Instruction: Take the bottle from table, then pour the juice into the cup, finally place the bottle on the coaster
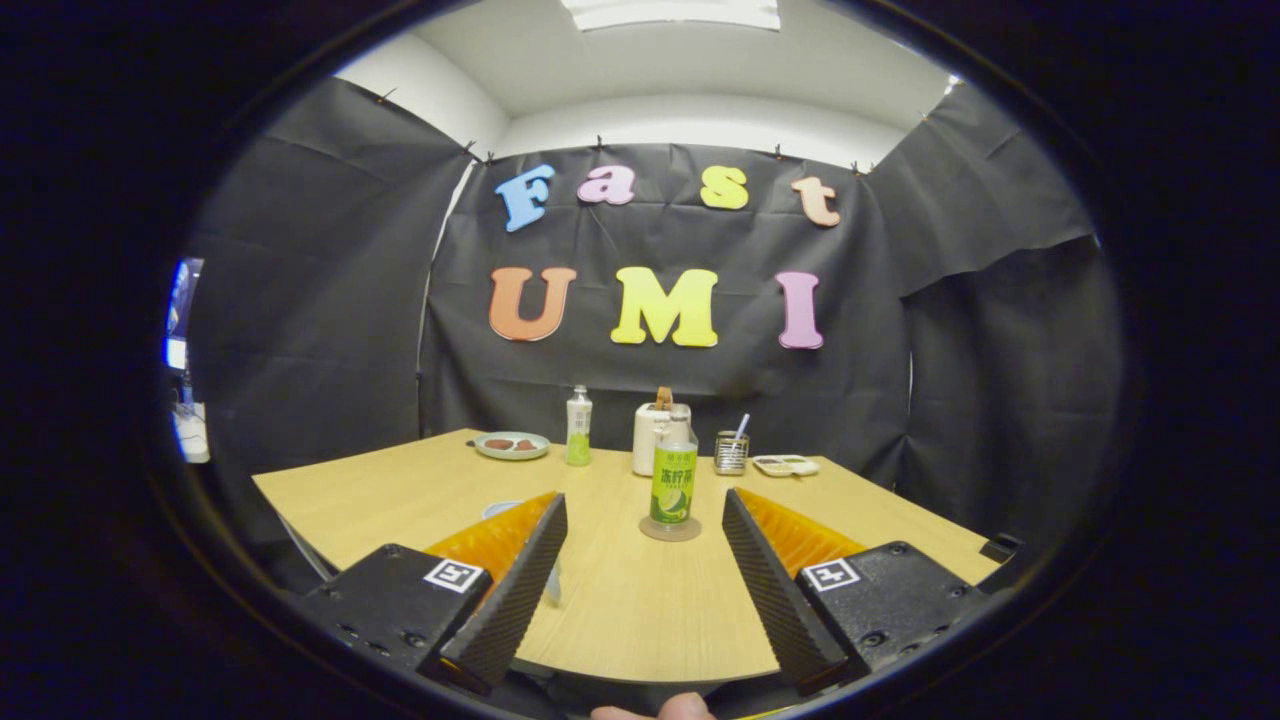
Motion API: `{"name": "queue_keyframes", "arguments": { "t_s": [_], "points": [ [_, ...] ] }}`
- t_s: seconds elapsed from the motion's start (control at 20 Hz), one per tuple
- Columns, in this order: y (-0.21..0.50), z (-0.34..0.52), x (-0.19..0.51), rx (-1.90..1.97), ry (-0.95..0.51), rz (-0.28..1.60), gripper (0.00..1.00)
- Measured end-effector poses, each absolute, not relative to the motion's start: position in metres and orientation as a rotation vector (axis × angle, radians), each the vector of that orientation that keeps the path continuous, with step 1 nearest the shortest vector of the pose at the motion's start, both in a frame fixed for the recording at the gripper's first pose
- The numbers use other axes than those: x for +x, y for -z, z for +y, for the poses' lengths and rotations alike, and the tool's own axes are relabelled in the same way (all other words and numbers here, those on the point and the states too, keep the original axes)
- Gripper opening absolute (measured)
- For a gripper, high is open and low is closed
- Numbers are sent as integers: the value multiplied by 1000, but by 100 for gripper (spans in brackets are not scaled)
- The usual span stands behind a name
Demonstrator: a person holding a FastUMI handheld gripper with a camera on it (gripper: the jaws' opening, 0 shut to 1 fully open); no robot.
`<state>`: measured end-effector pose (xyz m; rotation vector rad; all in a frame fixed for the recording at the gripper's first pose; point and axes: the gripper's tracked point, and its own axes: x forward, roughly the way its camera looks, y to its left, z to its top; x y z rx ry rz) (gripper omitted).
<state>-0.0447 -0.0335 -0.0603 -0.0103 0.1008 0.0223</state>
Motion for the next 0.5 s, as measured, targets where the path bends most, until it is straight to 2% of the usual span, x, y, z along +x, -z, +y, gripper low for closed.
{"name": "queue_keyframes", "arguments": {
  "t_s": [0.5],
  "points": [
    [61, -30, -43, -15, -23, 103, 100]
  ]
}}
